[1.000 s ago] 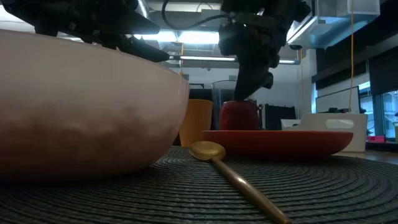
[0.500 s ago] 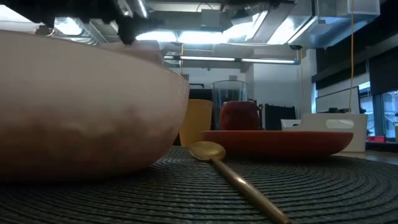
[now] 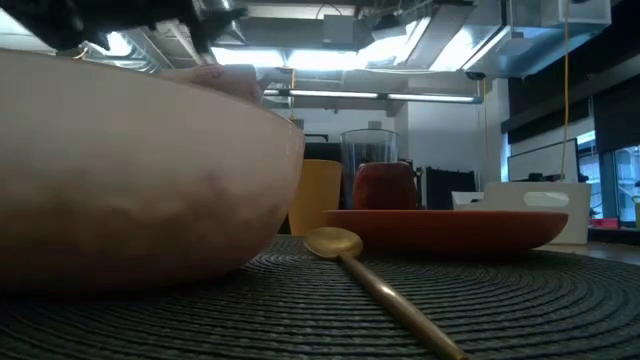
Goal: Arrange a breakfast setting
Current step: Return to Home Position
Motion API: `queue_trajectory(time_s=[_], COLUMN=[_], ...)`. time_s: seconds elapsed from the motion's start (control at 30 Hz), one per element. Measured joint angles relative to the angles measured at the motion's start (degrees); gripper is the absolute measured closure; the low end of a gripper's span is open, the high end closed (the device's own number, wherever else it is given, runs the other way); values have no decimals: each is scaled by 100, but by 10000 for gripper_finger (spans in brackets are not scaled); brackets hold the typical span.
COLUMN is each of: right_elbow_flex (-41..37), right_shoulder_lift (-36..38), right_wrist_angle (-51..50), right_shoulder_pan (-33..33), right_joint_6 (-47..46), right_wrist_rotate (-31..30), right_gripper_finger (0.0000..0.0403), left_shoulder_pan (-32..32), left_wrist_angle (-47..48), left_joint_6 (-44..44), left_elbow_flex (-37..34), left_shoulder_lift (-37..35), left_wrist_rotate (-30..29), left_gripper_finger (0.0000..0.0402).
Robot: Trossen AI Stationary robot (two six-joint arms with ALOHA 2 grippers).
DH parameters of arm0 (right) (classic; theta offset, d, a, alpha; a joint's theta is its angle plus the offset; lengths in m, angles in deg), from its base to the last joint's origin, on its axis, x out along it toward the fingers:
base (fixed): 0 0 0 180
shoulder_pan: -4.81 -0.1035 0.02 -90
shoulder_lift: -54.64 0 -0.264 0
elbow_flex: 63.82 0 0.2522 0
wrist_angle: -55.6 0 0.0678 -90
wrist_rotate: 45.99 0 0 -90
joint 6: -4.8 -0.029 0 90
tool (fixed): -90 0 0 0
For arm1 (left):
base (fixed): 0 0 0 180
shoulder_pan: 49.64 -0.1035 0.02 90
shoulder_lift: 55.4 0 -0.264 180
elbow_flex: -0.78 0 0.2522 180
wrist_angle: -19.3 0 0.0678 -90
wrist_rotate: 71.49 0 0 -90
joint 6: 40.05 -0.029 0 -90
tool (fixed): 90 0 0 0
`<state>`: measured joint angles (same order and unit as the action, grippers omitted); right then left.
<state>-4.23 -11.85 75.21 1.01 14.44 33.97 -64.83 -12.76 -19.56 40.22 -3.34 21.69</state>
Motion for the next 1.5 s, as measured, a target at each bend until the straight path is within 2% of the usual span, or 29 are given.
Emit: queue_trajectory(time_s=[0.1, 0.27, 0.37, 0.43, 0.57, 0.67, 0.83, 1.07, 1.2, 1.33, 1.5], right_elbow_flex=[-539, -1129, -1245, -1246, -1281, -1441, -2320, -3587, -4049, -4326, -4374], right_shoulder_lift=[916, 2570, 3417, 3706, 4162, 4563, 5310, 6045, 6306, 6473, 6626], right_wrist_angle=[-17, -329, -1236, -1732, -2702, -2536, -1488, -33, 522, 352, -1272], right_shoulder_pan=[-3, -352, -778, -1082, -1544, -1560, -1439, -1381, -1377, -1378, -1380], right_joint_6=[291, 919, 1027, 1017, 1026, 1021, 1020, 1008, 1023, 901, -219], right_wrist_rotate=[-340, -1343, -2045, -2524, -3454, -3875, -3833, -3539, -3559, -3531, -3220], right_gripper_finger=[336, 336, 336, 336, 336, 336, 336, 336, 336, 336, 336], left_shoulder_pan=[-187, -154, 28, 194, 585, 919, 1357, 1664, 1680, 1678, 1678], left_wrist_angle=[-762, -513, -498, -328, 744, 1114, 1110, 797, 974, 969, 1543], left_joint_6=[32, 37, 48, 65, 189, 214, 349, 798, 867, 428, 593], left_elbow_flex=[-159, -745, -1114, -1292, -1461, -1560, -1844, -2516, -2525, -2525, -2525], left_shoulder_lift=[-414, -1460, -2103, -2414, -2763, -2824, -2822, -2824, -2855, -2859, -2844], left_wrist_rotate=[-104, 161, 62, 35, -179, -713, -1673, -2428, -2759, -2869, -2665], left_gripper_finger=[5, 5, 5, 5, 5, 5, 5, 5, 5, 5, 5])
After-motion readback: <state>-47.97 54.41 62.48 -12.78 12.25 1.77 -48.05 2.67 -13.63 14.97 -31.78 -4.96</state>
